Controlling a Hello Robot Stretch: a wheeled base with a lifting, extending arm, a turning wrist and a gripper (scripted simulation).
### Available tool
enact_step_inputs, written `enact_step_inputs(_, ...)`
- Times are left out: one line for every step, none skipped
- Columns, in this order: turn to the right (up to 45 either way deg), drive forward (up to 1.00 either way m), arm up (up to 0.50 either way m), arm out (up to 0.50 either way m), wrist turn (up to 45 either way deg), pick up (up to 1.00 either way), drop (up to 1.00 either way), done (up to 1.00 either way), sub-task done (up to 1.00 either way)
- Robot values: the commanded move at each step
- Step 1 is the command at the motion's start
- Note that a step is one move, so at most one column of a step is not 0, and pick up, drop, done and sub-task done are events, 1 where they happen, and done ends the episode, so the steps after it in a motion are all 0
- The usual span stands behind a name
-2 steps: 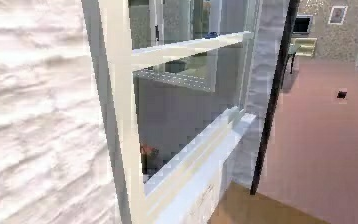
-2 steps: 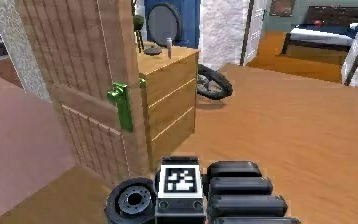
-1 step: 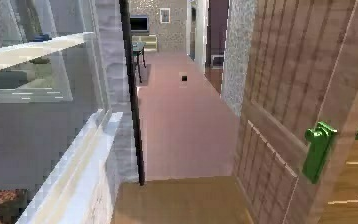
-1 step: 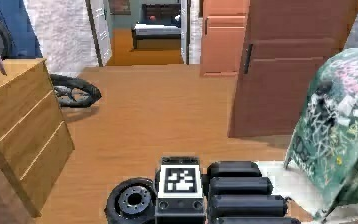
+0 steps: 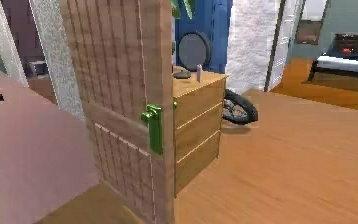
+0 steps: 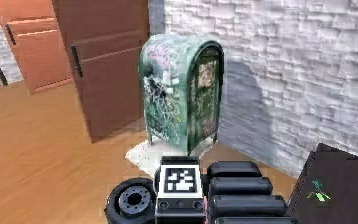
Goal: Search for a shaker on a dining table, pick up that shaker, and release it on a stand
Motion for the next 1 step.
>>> enact_step_inputs(45.0, 0.0, 0.0, 0.0, 0.0, 0.0, 0.0, 0.0, 0.0)
